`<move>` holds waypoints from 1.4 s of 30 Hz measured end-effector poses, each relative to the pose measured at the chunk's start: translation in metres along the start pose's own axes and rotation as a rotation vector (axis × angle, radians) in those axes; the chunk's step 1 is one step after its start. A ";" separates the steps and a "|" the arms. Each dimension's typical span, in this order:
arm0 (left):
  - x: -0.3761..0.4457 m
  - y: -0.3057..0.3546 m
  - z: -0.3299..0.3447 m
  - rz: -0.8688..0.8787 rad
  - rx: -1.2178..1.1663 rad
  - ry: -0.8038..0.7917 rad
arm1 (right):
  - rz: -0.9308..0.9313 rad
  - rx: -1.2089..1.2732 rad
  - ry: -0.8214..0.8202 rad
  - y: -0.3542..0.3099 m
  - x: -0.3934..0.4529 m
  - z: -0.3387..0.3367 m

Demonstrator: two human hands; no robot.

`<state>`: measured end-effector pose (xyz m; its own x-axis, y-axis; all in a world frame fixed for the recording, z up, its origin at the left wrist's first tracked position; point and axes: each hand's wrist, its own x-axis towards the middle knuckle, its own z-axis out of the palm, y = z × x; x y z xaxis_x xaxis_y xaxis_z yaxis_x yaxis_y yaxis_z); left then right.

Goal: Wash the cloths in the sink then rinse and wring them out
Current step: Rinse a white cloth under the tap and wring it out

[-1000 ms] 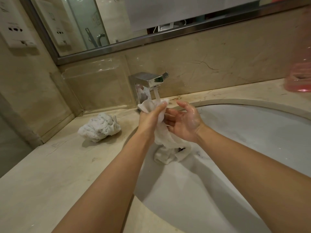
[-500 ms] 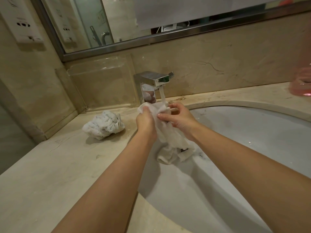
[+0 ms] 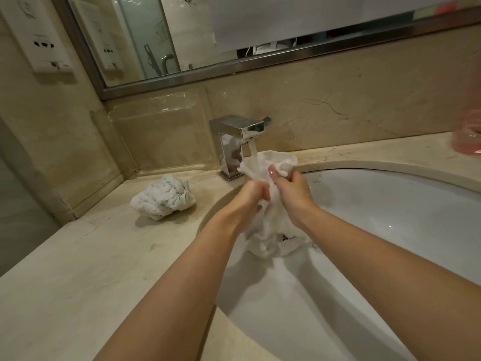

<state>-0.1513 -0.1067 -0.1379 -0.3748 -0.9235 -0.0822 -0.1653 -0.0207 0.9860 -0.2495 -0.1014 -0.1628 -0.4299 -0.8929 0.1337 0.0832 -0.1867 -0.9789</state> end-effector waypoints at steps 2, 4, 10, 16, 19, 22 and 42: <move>0.005 -0.010 -0.001 -0.054 0.155 -0.109 | 0.037 0.091 -0.012 -0.006 0.005 -0.002; 0.009 -0.016 -0.002 -0.019 0.282 -0.193 | 0.147 0.293 -0.115 -0.012 0.009 -0.002; 0.011 -0.015 -0.010 0.112 0.180 -0.071 | 0.269 0.578 -0.335 -0.018 0.012 -0.012; 0.010 -0.007 -0.004 0.079 -0.169 0.159 | 0.073 -0.158 -0.203 -0.015 0.012 -0.006; 0.009 -0.001 -0.006 0.104 -0.459 0.166 | 0.129 -0.186 -0.351 -0.009 0.003 -0.007; 0.009 0.002 -0.010 0.065 -0.726 0.217 | 0.166 -0.096 -0.557 -0.006 -0.005 -0.006; 0.015 0.002 -0.019 0.351 -0.909 0.530 | 0.207 -0.392 -0.368 0.017 -0.006 0.002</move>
<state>-0.1401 -0.1274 -0.1349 0.2040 -0.9756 0.0809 0.6858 0.2014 0.6993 -0.2436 -0.1004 -0.1796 -0.0933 -0.9915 -0.0902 -0.2376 0.1102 -0.9651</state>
